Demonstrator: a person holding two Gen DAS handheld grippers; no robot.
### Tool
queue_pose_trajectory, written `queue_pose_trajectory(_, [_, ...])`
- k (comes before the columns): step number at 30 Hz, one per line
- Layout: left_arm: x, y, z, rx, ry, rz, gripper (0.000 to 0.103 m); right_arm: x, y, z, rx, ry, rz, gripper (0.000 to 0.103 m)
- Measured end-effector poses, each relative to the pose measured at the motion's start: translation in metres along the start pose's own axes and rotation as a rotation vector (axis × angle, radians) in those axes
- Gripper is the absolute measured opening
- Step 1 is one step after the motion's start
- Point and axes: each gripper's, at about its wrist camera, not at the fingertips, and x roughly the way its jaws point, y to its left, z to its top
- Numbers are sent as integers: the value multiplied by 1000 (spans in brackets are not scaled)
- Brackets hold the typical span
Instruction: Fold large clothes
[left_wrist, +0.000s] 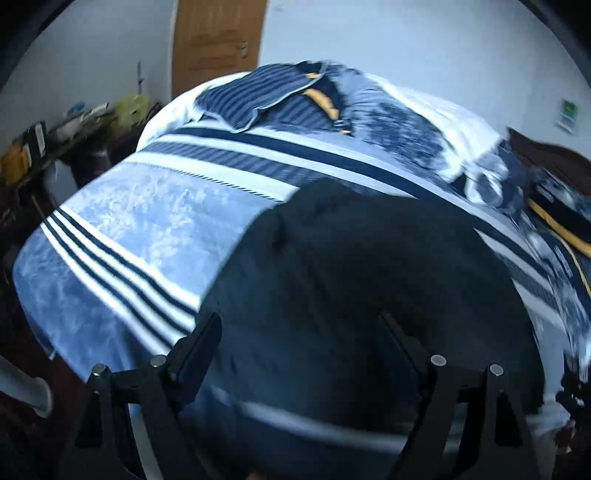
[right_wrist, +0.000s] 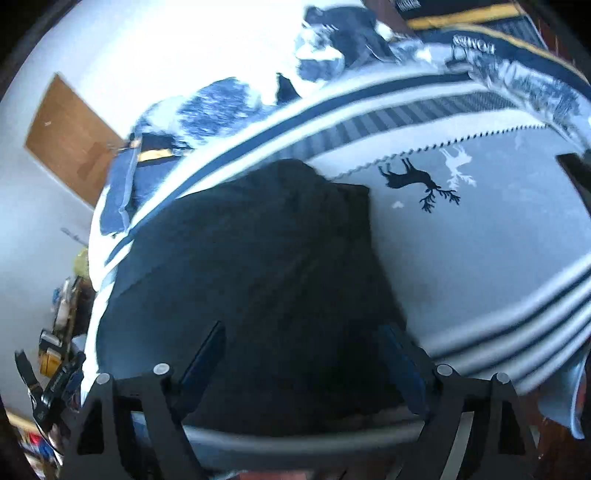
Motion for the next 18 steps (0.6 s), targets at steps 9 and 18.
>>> queue_pose_trajectory(9, [-107,-38,-31,70,-59,-8,86,-85,44,-58,-74,-54,15,87])
queue_pose_trajectory(18, [-220,-48,-34,93,-233,-3,90,-176,73,-78,-106,-181,28,87])
